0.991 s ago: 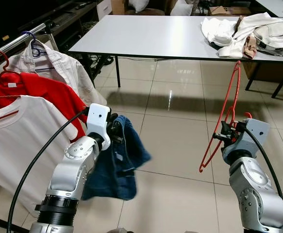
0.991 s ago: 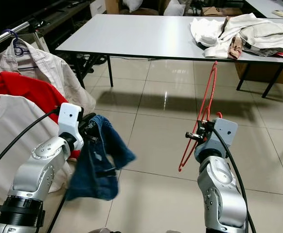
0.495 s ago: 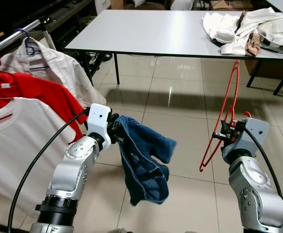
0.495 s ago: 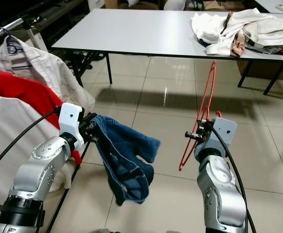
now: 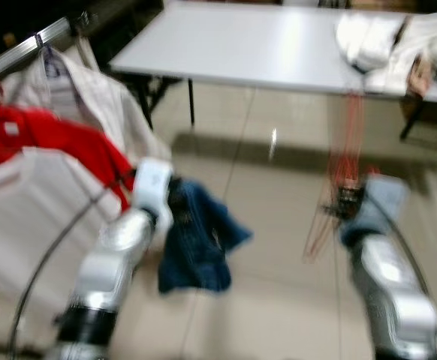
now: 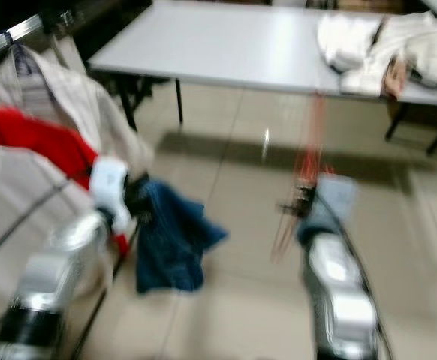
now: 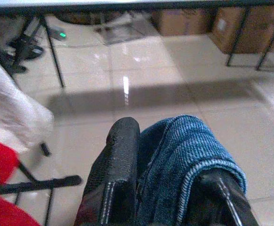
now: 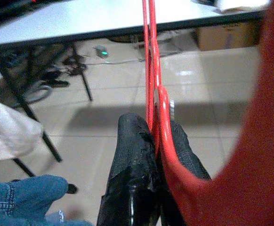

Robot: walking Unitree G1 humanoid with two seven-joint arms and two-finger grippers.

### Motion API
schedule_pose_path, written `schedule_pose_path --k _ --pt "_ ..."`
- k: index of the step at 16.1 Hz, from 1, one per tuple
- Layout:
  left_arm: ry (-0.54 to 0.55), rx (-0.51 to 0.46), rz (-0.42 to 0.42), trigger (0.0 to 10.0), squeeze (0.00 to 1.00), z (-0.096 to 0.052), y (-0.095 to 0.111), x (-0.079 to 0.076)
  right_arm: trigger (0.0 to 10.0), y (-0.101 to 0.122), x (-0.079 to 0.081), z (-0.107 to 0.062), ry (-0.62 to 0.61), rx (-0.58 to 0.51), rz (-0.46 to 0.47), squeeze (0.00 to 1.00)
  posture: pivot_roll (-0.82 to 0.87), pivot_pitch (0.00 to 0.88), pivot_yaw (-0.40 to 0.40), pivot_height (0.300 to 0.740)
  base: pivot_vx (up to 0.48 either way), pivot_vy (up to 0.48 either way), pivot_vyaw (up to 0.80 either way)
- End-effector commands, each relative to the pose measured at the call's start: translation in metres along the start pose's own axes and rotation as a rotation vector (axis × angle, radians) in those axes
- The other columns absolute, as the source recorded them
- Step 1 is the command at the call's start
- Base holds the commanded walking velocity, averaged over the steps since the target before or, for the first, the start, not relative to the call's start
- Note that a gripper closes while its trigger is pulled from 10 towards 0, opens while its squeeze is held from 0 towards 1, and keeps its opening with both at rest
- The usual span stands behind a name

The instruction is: Hang hanger

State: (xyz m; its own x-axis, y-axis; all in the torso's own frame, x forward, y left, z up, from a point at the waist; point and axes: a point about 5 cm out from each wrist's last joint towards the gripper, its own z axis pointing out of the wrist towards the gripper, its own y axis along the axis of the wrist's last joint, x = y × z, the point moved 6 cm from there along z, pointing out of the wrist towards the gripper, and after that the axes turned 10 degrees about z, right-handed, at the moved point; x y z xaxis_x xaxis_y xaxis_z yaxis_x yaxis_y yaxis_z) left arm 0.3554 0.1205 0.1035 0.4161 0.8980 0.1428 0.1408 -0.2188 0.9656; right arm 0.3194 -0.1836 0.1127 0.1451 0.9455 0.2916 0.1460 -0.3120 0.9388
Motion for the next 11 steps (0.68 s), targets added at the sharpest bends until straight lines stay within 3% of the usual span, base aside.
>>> schedule_pose_path --k 1,11 --pt "-0.01 -0.04 0.01 10.0 0.0 0.0026 0.0119 -0.0038 10.0 0.0019 -0.0111 -0.0009 -0.035 -0.009 0.006 0.0 -0.09 0.0 0.078 0.74 0.281 0.0 0.0" --pt "-0.004 -0.045 0.01 10.0 0.0 0.0034 0.0132 -0.0021 10.0 0.0034 -0.0096 0.0022 -0.03 -0.012 0.02 0.0 -0.08 0.0 0.071 0.74 0.274 0.0 0.0"
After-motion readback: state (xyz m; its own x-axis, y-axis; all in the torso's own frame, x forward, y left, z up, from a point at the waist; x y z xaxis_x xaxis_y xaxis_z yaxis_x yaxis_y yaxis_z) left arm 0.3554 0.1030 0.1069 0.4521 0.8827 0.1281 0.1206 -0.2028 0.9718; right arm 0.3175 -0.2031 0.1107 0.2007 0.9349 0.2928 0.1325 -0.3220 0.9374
